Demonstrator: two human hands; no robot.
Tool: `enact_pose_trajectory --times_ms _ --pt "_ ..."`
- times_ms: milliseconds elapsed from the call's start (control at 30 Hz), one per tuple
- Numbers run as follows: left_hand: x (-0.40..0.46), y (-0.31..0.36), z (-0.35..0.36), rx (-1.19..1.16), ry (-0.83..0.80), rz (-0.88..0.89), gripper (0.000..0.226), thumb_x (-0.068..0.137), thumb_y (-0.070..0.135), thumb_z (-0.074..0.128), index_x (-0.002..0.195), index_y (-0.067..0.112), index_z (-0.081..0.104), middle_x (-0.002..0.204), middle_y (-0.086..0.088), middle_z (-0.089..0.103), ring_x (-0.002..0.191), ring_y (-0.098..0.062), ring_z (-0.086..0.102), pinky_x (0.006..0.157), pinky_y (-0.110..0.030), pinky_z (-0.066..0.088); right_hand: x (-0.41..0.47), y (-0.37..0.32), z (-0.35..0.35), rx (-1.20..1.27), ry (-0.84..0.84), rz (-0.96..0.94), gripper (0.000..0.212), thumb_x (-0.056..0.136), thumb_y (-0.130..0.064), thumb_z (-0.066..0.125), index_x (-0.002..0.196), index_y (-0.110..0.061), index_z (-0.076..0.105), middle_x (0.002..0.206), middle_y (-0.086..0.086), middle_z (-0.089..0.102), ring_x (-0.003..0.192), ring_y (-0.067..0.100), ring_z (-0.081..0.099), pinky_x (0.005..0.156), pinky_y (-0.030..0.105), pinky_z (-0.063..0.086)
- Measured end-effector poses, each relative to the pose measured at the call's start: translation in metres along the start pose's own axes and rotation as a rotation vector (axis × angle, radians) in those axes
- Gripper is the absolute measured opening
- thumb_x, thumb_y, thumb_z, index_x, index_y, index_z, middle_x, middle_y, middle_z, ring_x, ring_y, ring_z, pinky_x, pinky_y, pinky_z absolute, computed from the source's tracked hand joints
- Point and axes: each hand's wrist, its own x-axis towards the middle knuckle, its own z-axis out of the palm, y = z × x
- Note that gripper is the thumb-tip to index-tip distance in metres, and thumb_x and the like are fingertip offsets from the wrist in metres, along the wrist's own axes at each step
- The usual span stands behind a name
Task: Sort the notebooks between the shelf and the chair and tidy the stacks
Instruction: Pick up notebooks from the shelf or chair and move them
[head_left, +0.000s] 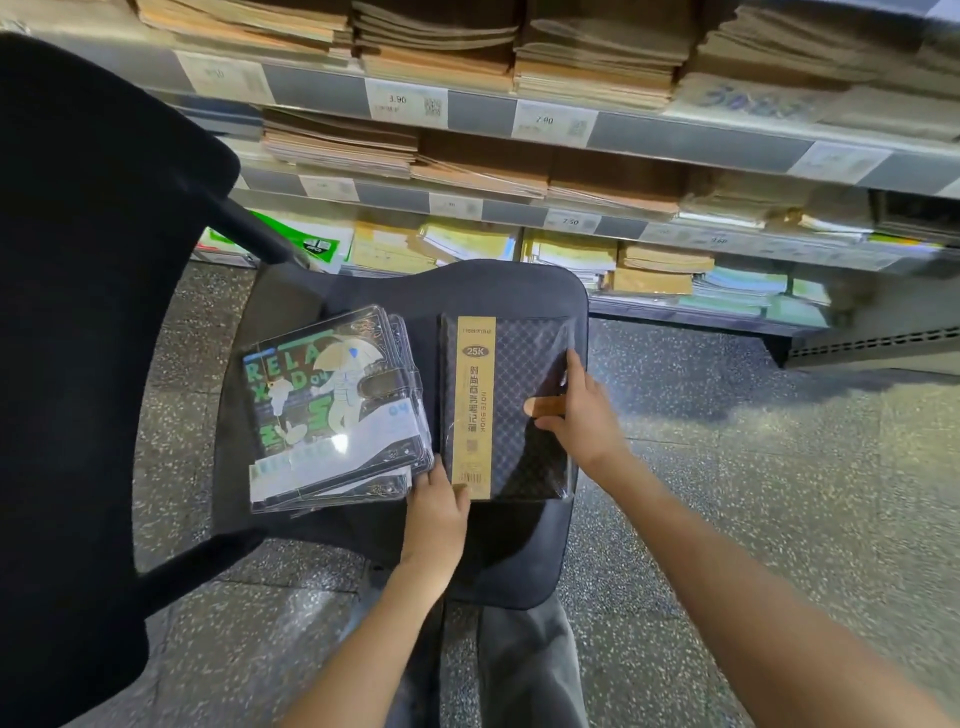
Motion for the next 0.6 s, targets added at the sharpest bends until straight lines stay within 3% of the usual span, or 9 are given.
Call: enact_pose_trajectory --times_ms 67,133,200,267,367,433,500,600 --pt "0.004 -0.002 0.002 -0.076 -0.010 -0.030 0.059 0.093 0.028 0.052 0.142 0.003 0.030 0.137 -0.019 0.042 0.129 -0.033 0.037 0.109 -0.041 0.030 0.000 -0.003 0.004 0.112 -0.001 -0.009 0.095 0.081 -0.003 0.066 0.149 -0.012 -0.001 0.138 0.012 0.041 0.124 0.029 0.042 0.105 0.038 0.035" --pt "0.004 0.001 0.005 -0.146 0.013 -0.065 0.057 0.090 0.028 0.057 0.138 0.003 0.038 0.132 -0.017 0.049 0.126 -0.032 0.041 0.106 -0.043 0.035 -0.002 -0.003 0.008 0.223 0.019 0.009 0.095 0.081 0.004 0.063 0.149 -0.016 -0.001 0.127 0.004 0.046 0.107 0.017 0.055 0.097 0.028 0.041" --pt "0.001 0.007 0.007 -0.207 0.064 -0.093 0.051 0.088 0.025 0.060 0.133 0.006 0.044 0.131 -0.015 0.051 0.123 -0.029 0.045 0.102 -0.040 0.039 -0.007 -0.005 0.007 0.259 0.034 0.014 0.089 0.083 0.005 0.059 0.149 -0.017 0.004 0.118 -0.004 0.047 0.092 0.004 0.052 0.090 0.019 0.041" --pt "-0.004 0.014 0.010 -0.268 0.119 -0.127 0.045 0.087 0.017 0.062 0.129 0.006 0.048 0.133 -0.015 0.047 0.117 -0.028 0.050 0.096 -0.033 0.039 -0.010 -0.006 0.005 0.278 0.056 0.003 0.085 0.085 0.002 0.059 0.149 -0.018 0.006 0.126 0.000 0.049 0.097 0.007 0.052 0.090 0.021 0.040" --pt "-0.011 0.020 0.014 -0.326 0.181 -0.145 0.035 0.085 0.007 0.063 0.119 0.008 0.052 0.129 -0.014 0.048 0.110 -0.026 0.053 0.083 -0.023 0.036 -0.009 -0.008 0.003 0.294 0.072 -0.023 0.082 0.086 0.002 0.058 0.149 -0.016 0.008 0.141 0.004 0.035 0.105 0.009 0.047 0.092 0.017 0.033" --pt "-0.013 0.024 0.013 -0.361 0.196 -0.135 0.030 0.084 0.006 0.064 0.112 0.010 0.053 0.124 -0.012 0.052 0.107 -0.023 0.053 0.076 -0.018 0.031 -0.008 -0.009 0.002 0.305 0.088 -0.049 0.082 0.085 0.002 0.058 0.149 -0.017 0.009 0.142 0.006 0.034 0.115 0.016 0.046 0.104 0.025 0.033" --pt "-0.014 0.028 0.010 -0.392 0.200 -0.123 0.027 0.084 0.006 0.063 0.109 0.010 0.052 0.122 -0.011 0.052 0.105 -0.021 0.053 0.077 -0.016 0.031 -0.008 -0.009 -0.002 0.315 0.106 -0.064 0.083 0.084 0.002 0.059 0.149 -0.019 0.010 0.142 0.007 0.034 0.124 0.023 0.043 0.109 0.035 0.032" --pt "-0.019 0.038 0.002 -0.442 0.200 -0.096 0.025 0.085 0.005 0.062 0.107 0.010 0.050 0.120 -0.011 0.051 0.103 -0.023 0.055 0.082 -0.023 0.038 -0.014 -0.015 -0.018 0.297 0.138 -0.086 0.082 0.085 0.003 0.058 0.149 -0.019 0.011 0.145 0.006 0.032 0.128 0.021 0.036 0.106 0.030 0.028"
